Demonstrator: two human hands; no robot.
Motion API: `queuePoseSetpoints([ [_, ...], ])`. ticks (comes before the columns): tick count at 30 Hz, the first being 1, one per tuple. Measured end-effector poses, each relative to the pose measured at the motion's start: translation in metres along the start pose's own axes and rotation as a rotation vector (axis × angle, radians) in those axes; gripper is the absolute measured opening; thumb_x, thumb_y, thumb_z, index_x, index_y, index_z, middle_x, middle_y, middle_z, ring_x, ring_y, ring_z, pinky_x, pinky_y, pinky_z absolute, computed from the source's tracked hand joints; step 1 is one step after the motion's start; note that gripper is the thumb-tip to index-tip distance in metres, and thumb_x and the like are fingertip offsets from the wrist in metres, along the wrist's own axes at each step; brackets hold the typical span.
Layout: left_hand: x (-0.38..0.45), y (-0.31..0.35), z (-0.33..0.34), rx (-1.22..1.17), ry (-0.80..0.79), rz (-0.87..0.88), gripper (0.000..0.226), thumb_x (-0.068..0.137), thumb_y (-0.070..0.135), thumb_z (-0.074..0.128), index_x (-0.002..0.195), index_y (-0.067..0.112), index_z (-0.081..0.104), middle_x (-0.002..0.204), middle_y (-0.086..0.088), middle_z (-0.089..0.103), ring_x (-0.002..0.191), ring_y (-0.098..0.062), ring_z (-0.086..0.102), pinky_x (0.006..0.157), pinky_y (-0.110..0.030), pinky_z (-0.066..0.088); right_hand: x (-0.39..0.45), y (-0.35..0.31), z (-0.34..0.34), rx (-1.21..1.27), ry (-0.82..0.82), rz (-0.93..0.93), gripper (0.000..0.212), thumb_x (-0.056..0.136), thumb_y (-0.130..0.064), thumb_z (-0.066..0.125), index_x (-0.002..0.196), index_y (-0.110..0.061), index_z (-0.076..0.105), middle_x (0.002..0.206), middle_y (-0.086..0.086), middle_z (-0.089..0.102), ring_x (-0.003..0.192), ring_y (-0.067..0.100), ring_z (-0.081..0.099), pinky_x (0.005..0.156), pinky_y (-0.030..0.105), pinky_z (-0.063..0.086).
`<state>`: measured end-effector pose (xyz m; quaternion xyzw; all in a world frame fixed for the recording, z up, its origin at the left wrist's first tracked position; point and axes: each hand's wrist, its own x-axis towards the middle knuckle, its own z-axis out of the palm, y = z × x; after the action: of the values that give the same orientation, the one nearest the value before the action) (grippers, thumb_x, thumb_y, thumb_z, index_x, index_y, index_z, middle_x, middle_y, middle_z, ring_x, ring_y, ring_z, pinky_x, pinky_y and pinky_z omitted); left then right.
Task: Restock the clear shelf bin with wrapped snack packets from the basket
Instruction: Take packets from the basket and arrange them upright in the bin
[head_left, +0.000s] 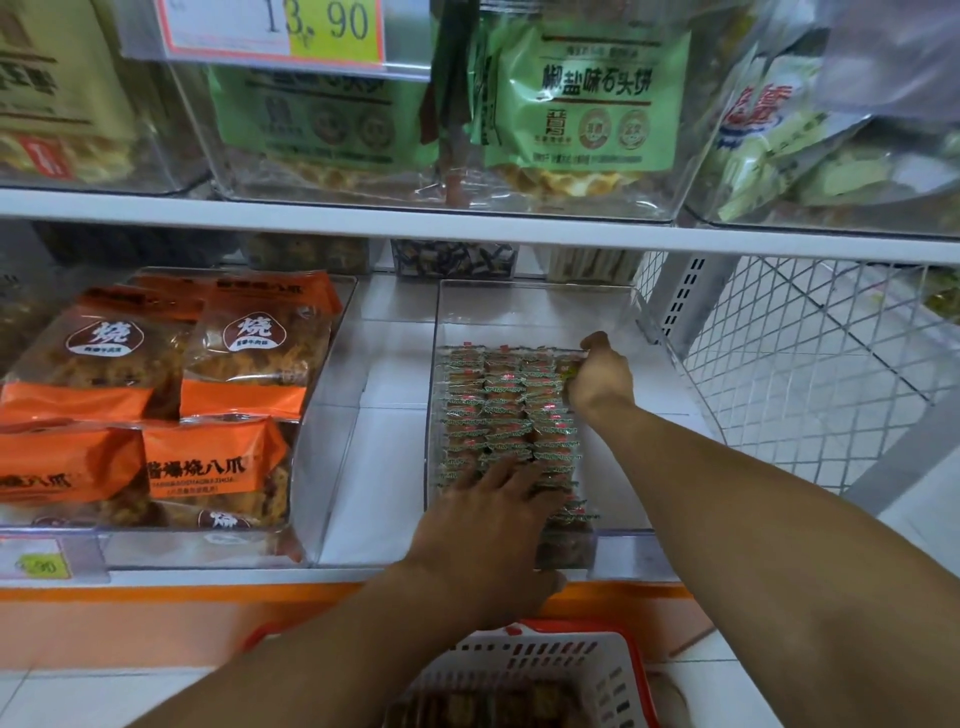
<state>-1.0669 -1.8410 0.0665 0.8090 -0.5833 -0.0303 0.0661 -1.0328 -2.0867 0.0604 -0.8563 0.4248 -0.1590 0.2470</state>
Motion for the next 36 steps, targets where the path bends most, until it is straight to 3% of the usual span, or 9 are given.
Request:
queuePoseSetpoints([
  [5, 0.001, 0.001, -0.003, 0.005, 0.008, -0.004, 0.069, 0.086, 0.057, 0.058, 0.149, 0.034, 0.039, 0.16, 0.004, 0.035, 0.149, -0.023, 0.027, 0.121, -0.052, 0.027, -0.016, -0.01, -0.018, -0.118, -0.131, 0.0, 0.067, 0.091, -0.004, 0.065, 0.146, -0.003, 0.028, 0.139, 0.021, 0.043, 0.121, 0.038, 0.053, 0.091, 0.036, 0.048],
  [8, 0.0, 0.003, -0.005, -0.001, 0.015, -0.009, 0.062, 0.089, 0.054, 0.056, 0.146, 0.033, 0.044, 0.156, 0.005, 0.041, 0.146, -0.023, 0.033, 0.118, -0.051, 0.032, -0.036, -0.02, -0.045, -0.235, -0.225, -0.055, 0.053, 0.093, -0.008, 0.061, 0.139, 0.003, 0.038, 0.139, 0.023, 0.046, 0.122, 0.036, 0.053, 0.082, 0.031, 0.044],
  [11, 0.0, 0.006, -0.008, -0.009, -0.024, -0.028, 0.061, 0.091, 0.052, 0.056, 0.146, 0.031, 0.044, 0.154, 0.003, 0.042, 0.145, -0.024, 0.035, 0.117, -0.053, 0.034, -0.07, -0.02, -0.074, -0.255, -0.553, -0.005, 0.02, 0.099, -0.003, 0.049, 0.11, 0.008, 0.063, 0.117, 0.026, 0.068, 0.088, 0.027, 0.074, 0.065, 0.026, 0.053],
  [14, 0.001, 0.007, -0.011, 0.007, -0.049, -0.036, 0.061, 0.091, 0.052, 0.056, 0.145, 0.029, 0.045, 0.151, 0.001, 0.045, 0.142, -0.025, 0.038, 0.116, -0.052, 0.035, -0.105, -0.015, -0.084, -0.304, -0.85, 0.081, 0.027, 0.103, -0.007, 0.046, 0.084, -0.003, 0.065, 0.088, 0.012, 0.071, 0.051, 0.013, 0.066, 0.044, 0.017, 0.048],
  [18, 0.001, 0.009, -0.013, -0.003, -0.076, -0.045, 0.066, 0.088, 0.051, 0.058, 0.147, 0.028, 0.04, 0.152, -0.001, 0.043, 0.144, -0.027, 0.037, 0.115, -0.052, 0.036, -0.12, -0.01, -0.076, -0.266, -0.823, 0.158, 0.023, 0.092, 0.006, 0.048, 0.075, -0.009, 0.051, 0.062, 0.007, 0.046, 0.049, 0.017, 0.039, 0.047, 0.023, 0.03],
  [21, 0.001, 0.009, -0.013, 0.007, -0.097, -0.052, 0.073, 0.088, 0.052, 0.06, 0.152, 0.028, 0.035, 0.16, -0.001, 0.035, 0.149, -0.027, 0.031, 0.117, -0.053, 0.034, -0.121, -0.005, -0.078, -0.11, -0.824, 0.303, 0.02, 0.085, 0.013, 0.044, 0.08, -0.003, 0.055, 0.044, 0.007, 0.051, 0.036, 0.015, 0.046, 0.043, 0.02, 0.041],
  [26, 0.001, 0.009, -0.013, 0.005, -0.096, -0.046, 0.069, 0.09, 0.052, 0.056, 0.151, 0.028, 0.036, 0.162, -0.001, 0.034, 0.149, -0.026, 0.029, 0.117, -0.053, 0.034, -0.111, -0.009, -0.069, 0.146, -0.645, 0.336, 0.026, 0.096, 0.008, 0.046, 0.116, 0.002, 0.06, 0.119, 0.023, 0.065, 0.1, 0.031, 0.07, 0.08, 0.035, 0.054],
  [32, 0.002, 0.009, -0.012, 0.028, -0.115, -0.045, 0.07, 0.087, 0.053, 0.058, 0.15, 0.028, 0.039, 0.159, -0.003, 0.037, 0.147, -0.029, 0.033, 0.115, -0.054, 0.037, -0.11, -0.019, -0.059, 0.317, -0.624, 0.363, 0.03, 0.084, 0.026, 0.035, 0.088, 0.002, 0.052, 0.094, 0.02, 0.053, 0.089, 0.035, 0.061, 0.091, 0.052, 0.058],
  [36, 0.0, 0.008, -0.013, 0.025, -0.11, -0.045, 0.07, 0.087, 0.049, 0.06, 0.15, 0.026, 0.037, 0.158, -0.004, 0.038, 0.147, -0.028, 0.032, 0.118, -0.054, 0.032, -0.119, -0.018, -0.064, 0.285, -0.607, 0.317, 0.025, 0.089, 0.02, 0.039, 0.095, 0.004, 0.058, 0.107, 0.025, 0.057, 0.099, 0.035, 0.062, 0.099, 0.049, 0.054],
])
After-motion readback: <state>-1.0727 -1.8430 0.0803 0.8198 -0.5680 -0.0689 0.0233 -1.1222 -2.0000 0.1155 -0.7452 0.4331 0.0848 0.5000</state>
